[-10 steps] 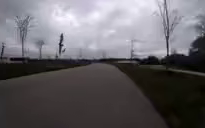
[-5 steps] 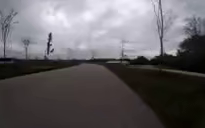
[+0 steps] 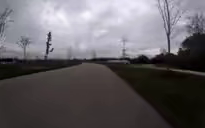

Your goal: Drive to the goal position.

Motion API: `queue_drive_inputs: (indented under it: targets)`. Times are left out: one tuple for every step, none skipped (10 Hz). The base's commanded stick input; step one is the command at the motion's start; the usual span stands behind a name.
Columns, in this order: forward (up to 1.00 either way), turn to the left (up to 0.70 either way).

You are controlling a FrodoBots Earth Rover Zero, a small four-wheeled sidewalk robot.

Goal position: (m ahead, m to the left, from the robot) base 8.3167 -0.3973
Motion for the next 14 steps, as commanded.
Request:
queue_drive_inputs:
  targets:
    - [1.0, 0.27]
    - [1.0, 0.24]
    - [1.0, 0.0]
    - [1.0, 0.0]
    - [1.0, 0.0]
    - [1.0, 0.0]
    - [1.0, 0.0]
    - [1.0, 0.0]
    - [1.0, 0.0]
    - [1.0, 0.0]
    - [1.0, -0.07]
    - [1.0, -0.23]
    - [1.0, -0.27]
    - [1.0, -0.18]
